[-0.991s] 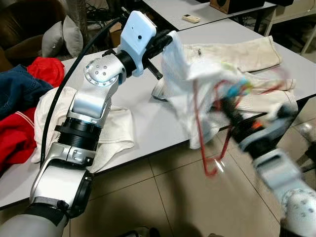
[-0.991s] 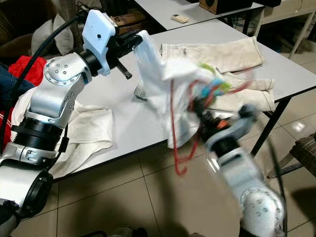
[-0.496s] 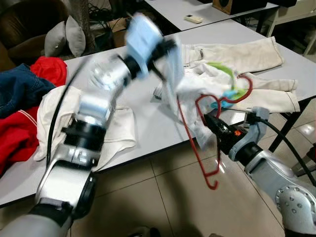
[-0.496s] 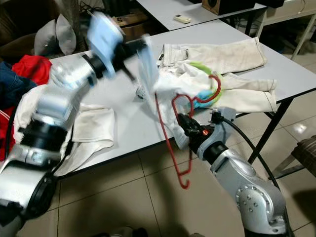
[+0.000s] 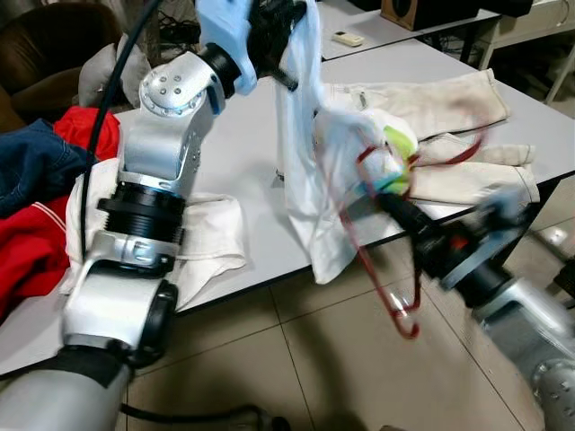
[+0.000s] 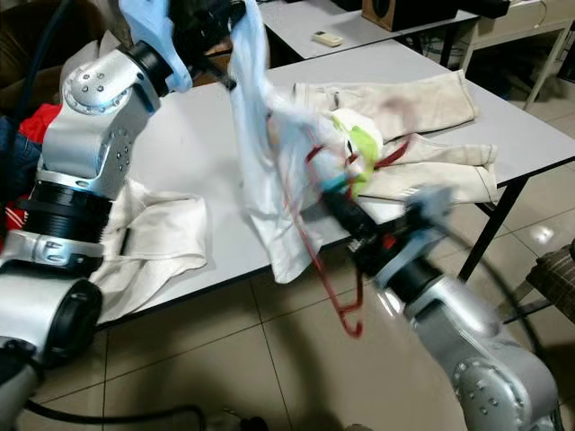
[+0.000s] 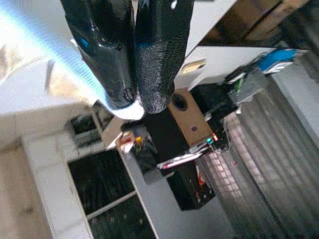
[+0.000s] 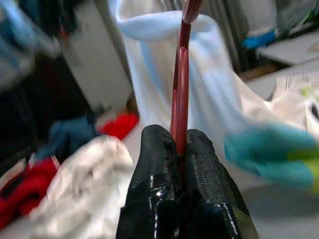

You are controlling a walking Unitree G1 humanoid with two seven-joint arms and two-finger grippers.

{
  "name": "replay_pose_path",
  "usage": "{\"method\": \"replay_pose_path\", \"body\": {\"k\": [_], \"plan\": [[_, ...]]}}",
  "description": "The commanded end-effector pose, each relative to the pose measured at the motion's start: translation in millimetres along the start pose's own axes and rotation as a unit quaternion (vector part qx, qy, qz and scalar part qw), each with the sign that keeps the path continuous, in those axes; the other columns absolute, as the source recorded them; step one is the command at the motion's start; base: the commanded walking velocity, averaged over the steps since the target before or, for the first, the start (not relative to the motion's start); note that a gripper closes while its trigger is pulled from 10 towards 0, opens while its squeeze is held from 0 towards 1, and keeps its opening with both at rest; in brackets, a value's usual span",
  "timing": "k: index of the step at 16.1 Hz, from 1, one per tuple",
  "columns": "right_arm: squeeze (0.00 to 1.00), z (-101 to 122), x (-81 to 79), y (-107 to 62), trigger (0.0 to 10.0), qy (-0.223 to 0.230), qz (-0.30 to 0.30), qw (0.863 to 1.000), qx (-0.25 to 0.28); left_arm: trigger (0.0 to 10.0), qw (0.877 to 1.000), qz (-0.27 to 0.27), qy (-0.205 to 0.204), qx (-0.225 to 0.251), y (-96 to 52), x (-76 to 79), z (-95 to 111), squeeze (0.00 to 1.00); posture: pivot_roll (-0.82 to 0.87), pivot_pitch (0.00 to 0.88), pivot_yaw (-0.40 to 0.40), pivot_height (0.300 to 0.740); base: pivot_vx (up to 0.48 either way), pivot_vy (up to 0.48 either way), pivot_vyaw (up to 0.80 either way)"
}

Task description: Hang hanger

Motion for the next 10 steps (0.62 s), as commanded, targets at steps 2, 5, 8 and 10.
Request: {"method": "replay_pose_path", "body": {"k": [2,5,8,10], "plan": [[0.0,44.1,-4.6,3.1,10.0,0.062,0.007,0.99,0.125,0.0,0.997,0.014,0.074,-0.017,1.3,-24.9,3.3,0.0,-0.14,0.007,0.161,0.74,0.0,0.0,0.0],[0.0,-5.9,31.2,0.0,10.0,0.086,-0.098,0.991,0.01,0.0,0.99,0.024,0.135,-0.02,6.8,-46.6,18.5,0.0,-0.15,0.004,0.161,0.74,0.0,0.0,0.0],[0.0,-29.6,21.7,-0.7,10.0,0.107,-0.092,0.99,-0.02,0.0,0.995,-0.057,0.081,-0.022,11.7,6.6,-3.3,0.0,-0.16,0.015,0.169,0.74,0.0,0.0,0.0],[0.0,-23.2,20.9,2.2,10.0,0.127,-0.093,0.988,0.001,0.0,0.994,-0.089,0.06,-0.02,8.8,27.1,-13.2,0.0,-0.16,0.019,0.171,0.74,0.0,0.0,0.0]]}}
Point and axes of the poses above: a point about 5 cm out from each wrist's last joint towards the gripper, its own y axis pointing out of the wrist towards the gripper, its own z axis along the axis of the wrist's last joint, x = y × z, the point moved 5 cm from there along y, pointing out of the wrist towards the gripper, and after that the axes turned 8 degrees about y, right-handed, at the moved point
